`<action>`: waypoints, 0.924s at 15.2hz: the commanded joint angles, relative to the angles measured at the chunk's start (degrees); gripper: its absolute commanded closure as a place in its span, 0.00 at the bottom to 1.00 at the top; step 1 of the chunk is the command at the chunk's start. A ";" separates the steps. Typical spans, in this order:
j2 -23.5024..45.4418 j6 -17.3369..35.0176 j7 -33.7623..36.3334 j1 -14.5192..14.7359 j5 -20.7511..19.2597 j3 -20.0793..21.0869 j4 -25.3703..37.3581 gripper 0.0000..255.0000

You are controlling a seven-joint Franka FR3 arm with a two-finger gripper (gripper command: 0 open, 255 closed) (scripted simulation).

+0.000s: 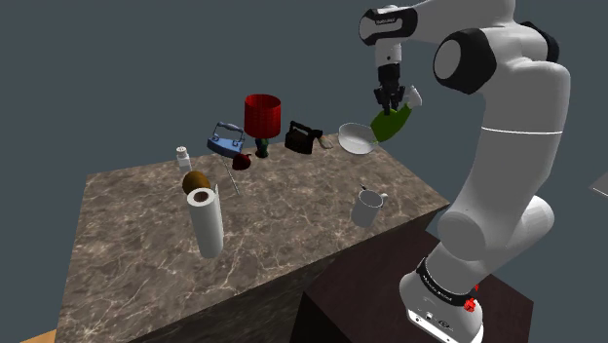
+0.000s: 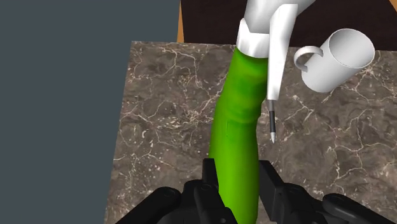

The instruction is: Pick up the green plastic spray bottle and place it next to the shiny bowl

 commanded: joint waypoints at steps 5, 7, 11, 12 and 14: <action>1.11 3.97 0.09 -0.26 0.19 0.03 -2.82 1.00; 1.28 5.40 0.27 -0.26 0.26 0.07 -4.10 1.00; 1.79 8.20 0.61 -0.27 0.42 0.16 -6.42 1.00; 1.95 8.89 0.69 -0.28 0.46 0.18 -6.96 1.00; 2.31 10.25 0.84 -0.30 0.55 0.23 -7.98 1.00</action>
